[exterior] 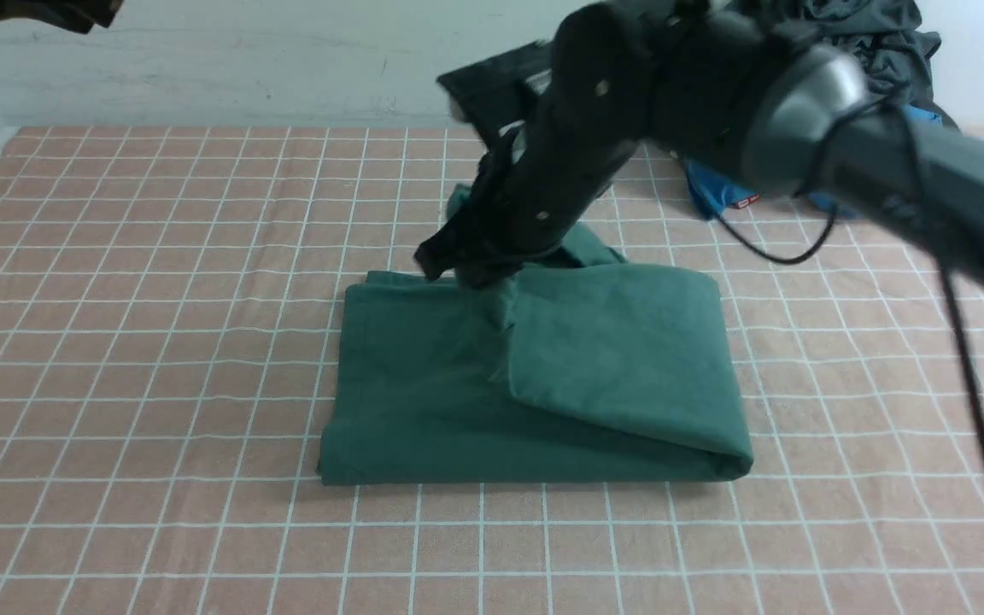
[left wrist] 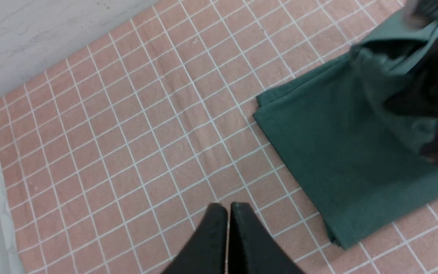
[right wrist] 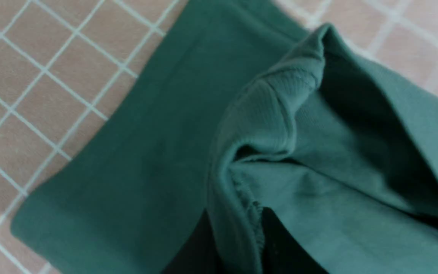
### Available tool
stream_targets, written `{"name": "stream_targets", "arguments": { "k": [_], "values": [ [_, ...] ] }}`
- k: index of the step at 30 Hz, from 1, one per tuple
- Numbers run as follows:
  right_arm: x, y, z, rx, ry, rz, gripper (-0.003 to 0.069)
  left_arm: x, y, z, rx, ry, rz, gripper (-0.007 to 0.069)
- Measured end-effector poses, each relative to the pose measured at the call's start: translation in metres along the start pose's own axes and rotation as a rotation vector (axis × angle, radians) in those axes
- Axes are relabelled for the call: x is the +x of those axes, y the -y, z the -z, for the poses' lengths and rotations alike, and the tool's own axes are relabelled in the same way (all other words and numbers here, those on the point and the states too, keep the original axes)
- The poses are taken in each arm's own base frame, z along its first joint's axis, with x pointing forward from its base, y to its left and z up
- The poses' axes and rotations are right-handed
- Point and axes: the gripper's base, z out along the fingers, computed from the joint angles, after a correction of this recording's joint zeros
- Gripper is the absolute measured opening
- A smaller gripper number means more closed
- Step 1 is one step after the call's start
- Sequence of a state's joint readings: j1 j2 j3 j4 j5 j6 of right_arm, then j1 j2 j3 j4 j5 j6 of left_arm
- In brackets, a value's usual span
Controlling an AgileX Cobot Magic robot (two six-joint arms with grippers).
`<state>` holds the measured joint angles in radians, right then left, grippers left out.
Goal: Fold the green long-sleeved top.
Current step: Use the right arm to drag the right edge of the fabric to the left and folds it over the left edge
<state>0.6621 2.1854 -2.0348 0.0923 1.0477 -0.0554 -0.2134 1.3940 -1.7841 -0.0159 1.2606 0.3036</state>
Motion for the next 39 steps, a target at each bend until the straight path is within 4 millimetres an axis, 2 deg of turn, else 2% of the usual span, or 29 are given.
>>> {"name": "stream_targets", "arguments": {
  "k": [4, 5, 7, 8, 9, 12, 13, 16, 18, 21, 23, 25, 28, 29, 30, 31, 32, 33, 34, 35, 37, 39],
  "values": [
    [0.000, -0.014, -0.044, -0.066, -0.032, -0.024, 0.0083, 0.001, 0.000, 0.006, -0.003, 0.010, 0.000, -0.0008],
    [0.000, -0.014, -0.045, -0.072, -0.032, -0.029, 0.0087, 0.001, 0.000, 0.006, -0.004, 0.011, 0.000, -0.0008],
    [-0.001, -0.018, -0.060, -0.112, -0.034, -0.047, 0.0145, 0.001, 0.000, 0.006, -0.004, 0.012, 0.000, -0.0008],
    [-0.002, -0.018, -0.060, -0.117, -0.033, -0.048, 0.0170, 0.001, 0.000, 0.006, -0.004, 0.012, 0.000, -0.0008],
    [-0.005, -0.019, -0.059, -0.128, -0.026, -0.051, 0.0237, 0.001, 0.000, 0.006, -0.003, 0.011, 0.000, -0.0008],
    [-0.014, -0.020, -0.041, -0.133, -0.015, -0.035, 0.0384, 0.000, 0.000, 0.000, 0.001, -0.002, 0.001, -0.0008],
    [-0.018, -0.019, -0.030, -0.124, -0.020, -0.019, 0.0440, 0.000, 0.000, -0.003, 0.006, -0.008, 0.003, -0.0008],
    [-0.030, -0.006, 0.005, -0.033, 0.015, 0.033, 0.0524, -0.002, 0.001, -0.018, 0.036, -0.034, 0.013, -0.0008],
    [-0.035, 0.013, 0.026, 0.063, 0.048, 0.048, 0.0545, -0.004, 0.004, -0.031, 0.079, -0.053, 0.028, -0.0008],
    [-0.034, 0.045, 0.053, 0.157, 0.064, 0.010, 0.0547, -0.008, 0.008, -0.060, 0.159, -0.096, 0.047, -0.0008],
    [-0.024, 0.070, 0.062, 0.196, 0.040, -0.032, 0.0532, -0.009, 0.014, -0.093, 0.240, -0.145, 0.055, -0.0008],
    [-0.012, 0.091, 0.063, 0.219, -0.004, -0.070, 0.0509, -0.007, 0.018, -0.124, 0.300, -0.194, 0.063, -0.0008],
    [0.021, 0.122, 0.042, 0.227, -0.138, -0.141, 0.0456, 0.002, 0.029, -0.185, 0.378, -0.306, 0.060, -0.0008],
    [0.023, 0.125, 0.040, 0.227, -0.146, -0.149, 0.0453, 0.002, 0.031, -0.188, 0.382, -0.313, 0.057, -0.0008],
    [0.039, 0.134, 0.028, 0.218, -0.205, -0.178, 0.0428, 0.010, 0.040, -0.219, 0.408, -0.378, 0.054, -0.0008],
    [0.042, 0.135, 0.024, 0.215, -0.218, -0.182, 0.0425, 0.011, 0.042, -0.223, 0.411, -0.386, 0.053, -0.0008],
    [0.056, 0.143, 0.011, 0.202, -0.243, -0.212, 0.0405, 0.021, 0.055, -0.252, 0.439, -0.447, 0.041, -0.0008],
    [0.062, 0.146, 0.003, 0.199, -0.247, -0.222, 0.0397, 0.029, 0.065, -0.273, 0.452, -0.490, 0.030, -0.0008],
    [0.068, 0.148, -0.005, 0.198, -0.251, -0.227, 0.0393, 0.035, 0.071, -0.286, 0.457, -0.518, 0.020, -0.0008],
    [0.069, 0.149, -0.007, 0.194, -0.251, -0.231, 0.0392, 0.036, 0.073, -0.289, 0.459, -0.524, 0.014, -0.0008],
    [0.078, 0.153, -0.022, 0.194, -0.266, -0.239, 0.0387, 0.054, 0.085, -0.321, 0.451, -0.596, -0.012, -0.0008],
    [0.081, 0.155, -0.028, 0.193, -0.272, -0.241, 0.0387, 0.063, 0.087, -0.334, 0.441, -0.635, -0.016, -0.0008]
  ]
}}
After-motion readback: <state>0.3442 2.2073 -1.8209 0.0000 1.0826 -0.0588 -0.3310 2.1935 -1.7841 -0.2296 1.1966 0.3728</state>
